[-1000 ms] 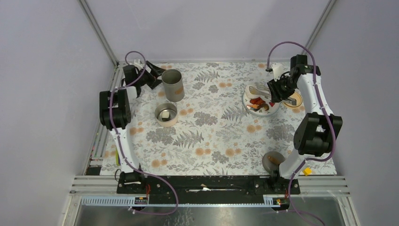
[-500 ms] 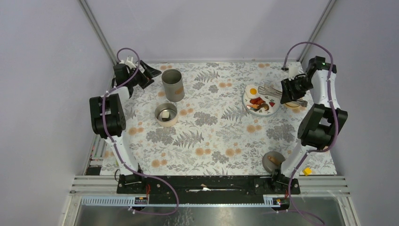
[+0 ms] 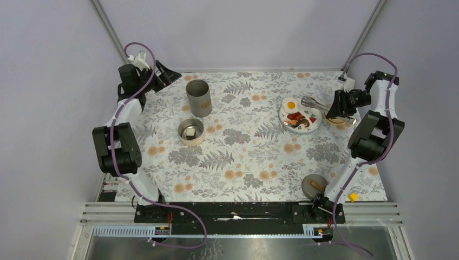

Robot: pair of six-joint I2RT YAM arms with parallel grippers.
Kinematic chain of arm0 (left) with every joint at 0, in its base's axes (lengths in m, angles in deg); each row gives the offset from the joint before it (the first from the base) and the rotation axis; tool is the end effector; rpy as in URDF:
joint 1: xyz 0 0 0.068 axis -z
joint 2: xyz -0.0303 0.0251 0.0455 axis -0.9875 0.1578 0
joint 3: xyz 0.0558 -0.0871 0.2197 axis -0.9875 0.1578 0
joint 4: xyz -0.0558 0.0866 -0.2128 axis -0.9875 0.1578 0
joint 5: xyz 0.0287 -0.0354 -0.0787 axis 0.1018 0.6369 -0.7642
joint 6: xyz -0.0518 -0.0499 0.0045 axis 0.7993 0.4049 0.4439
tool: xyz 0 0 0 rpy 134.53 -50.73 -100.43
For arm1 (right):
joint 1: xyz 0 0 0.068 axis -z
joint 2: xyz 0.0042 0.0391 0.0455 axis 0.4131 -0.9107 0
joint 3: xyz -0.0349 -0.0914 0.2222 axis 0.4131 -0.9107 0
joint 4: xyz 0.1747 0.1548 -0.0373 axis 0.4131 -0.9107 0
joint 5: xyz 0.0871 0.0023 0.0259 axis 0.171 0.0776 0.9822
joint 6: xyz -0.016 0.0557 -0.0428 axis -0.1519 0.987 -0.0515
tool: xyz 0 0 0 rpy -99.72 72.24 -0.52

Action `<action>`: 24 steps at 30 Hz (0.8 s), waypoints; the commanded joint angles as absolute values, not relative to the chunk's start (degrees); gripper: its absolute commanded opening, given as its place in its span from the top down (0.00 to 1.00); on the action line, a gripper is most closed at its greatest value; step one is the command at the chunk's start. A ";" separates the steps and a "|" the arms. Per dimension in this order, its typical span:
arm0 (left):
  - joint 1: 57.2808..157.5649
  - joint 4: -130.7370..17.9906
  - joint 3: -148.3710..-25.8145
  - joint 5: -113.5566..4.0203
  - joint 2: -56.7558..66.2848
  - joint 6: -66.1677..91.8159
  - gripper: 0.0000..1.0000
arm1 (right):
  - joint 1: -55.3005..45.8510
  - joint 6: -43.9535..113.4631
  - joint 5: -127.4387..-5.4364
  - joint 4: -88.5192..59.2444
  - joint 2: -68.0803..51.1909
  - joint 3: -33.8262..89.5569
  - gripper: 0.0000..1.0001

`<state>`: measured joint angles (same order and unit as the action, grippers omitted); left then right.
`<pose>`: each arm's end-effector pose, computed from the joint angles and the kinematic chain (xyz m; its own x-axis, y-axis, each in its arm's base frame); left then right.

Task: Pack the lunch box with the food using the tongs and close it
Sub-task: Adjust the fake food on the plate.

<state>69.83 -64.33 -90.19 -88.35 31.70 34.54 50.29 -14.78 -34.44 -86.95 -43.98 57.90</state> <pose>0.4047 0.0387 0.2605 -0.5050 -0.5157 -0.6921 0.2457 0.6827 -0.6881 0.3428 -0.1241 0.2200 -0.8436 -0.1713 -0.5090 -0.4049 0.8255 0.3933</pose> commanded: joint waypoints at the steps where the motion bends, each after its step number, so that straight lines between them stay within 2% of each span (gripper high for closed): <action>1: 69.50 -64.29 -88.34 -88.85 26.33 31.76 0.01 | 49.93 -12.30 -33.89 -87.23 -45.43 62.34 0.55; 24: 70.55 -59.59 -84.49 -91.94 15.39 30.94 0.01 | 50.16 -13.31 -31.63 -87.39 -57.44 67.52 0.54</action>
<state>70.16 -58.50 -84.44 -90.36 18.48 31.66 50.25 -13.69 -33.94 -86.36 -56.46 65.18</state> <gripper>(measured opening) 0.989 0.469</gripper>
